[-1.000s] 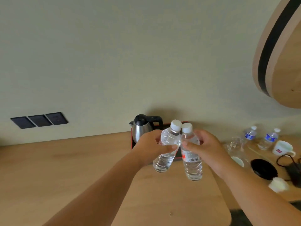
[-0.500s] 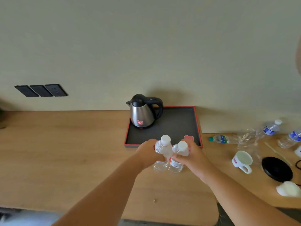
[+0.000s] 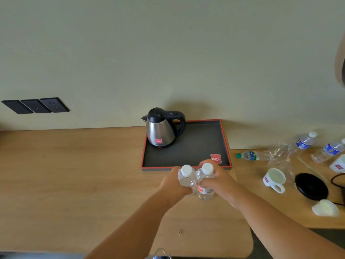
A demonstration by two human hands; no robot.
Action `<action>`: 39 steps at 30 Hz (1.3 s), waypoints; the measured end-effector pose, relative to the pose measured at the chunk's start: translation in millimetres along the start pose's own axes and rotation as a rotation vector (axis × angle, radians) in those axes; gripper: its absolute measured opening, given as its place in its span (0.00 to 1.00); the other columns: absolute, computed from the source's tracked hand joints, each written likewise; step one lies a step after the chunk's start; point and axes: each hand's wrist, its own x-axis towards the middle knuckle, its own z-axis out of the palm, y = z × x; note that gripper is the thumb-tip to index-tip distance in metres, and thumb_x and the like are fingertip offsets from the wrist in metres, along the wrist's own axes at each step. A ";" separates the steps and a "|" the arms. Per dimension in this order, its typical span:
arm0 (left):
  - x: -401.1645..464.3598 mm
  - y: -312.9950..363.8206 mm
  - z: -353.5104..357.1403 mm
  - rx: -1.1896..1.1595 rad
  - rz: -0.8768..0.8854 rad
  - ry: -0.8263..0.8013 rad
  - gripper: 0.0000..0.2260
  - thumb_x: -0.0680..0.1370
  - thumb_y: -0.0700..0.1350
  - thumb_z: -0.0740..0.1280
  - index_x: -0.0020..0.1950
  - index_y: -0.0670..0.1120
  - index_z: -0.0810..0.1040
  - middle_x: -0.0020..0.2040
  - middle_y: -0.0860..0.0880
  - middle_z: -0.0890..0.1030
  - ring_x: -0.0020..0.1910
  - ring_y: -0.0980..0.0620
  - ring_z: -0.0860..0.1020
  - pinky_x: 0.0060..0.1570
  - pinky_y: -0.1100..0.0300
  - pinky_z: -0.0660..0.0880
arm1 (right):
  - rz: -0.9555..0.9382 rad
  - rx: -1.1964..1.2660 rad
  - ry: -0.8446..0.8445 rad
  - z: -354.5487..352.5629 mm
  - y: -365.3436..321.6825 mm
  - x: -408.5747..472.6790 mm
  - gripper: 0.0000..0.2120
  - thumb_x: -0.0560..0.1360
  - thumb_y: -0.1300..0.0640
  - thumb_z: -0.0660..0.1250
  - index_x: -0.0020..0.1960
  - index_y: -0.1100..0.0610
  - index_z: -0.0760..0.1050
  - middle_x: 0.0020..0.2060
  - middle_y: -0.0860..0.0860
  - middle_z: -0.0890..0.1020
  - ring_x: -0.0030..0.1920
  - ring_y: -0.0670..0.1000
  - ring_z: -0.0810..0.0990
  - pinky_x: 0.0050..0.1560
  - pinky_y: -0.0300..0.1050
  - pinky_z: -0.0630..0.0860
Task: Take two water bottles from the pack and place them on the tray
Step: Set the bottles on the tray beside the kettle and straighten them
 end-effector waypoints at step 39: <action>12.2 78.4 -44.8 0.814 0.192 -0.059 0.09 0.76 0.49 0.70 0.51 0.45 0.80 0.41 0.50 0.79 0.39 0.48 0.75 0.39 0.57 0.68 | -0.053 -0.792 -0.003 -29.7 -51.8 6.3 0.27 0.69 0.43 0.75 0.68 0.41 0.77 0.65 0.41 0.80 0.68 0.46 0.75 0.50 0.39 0.68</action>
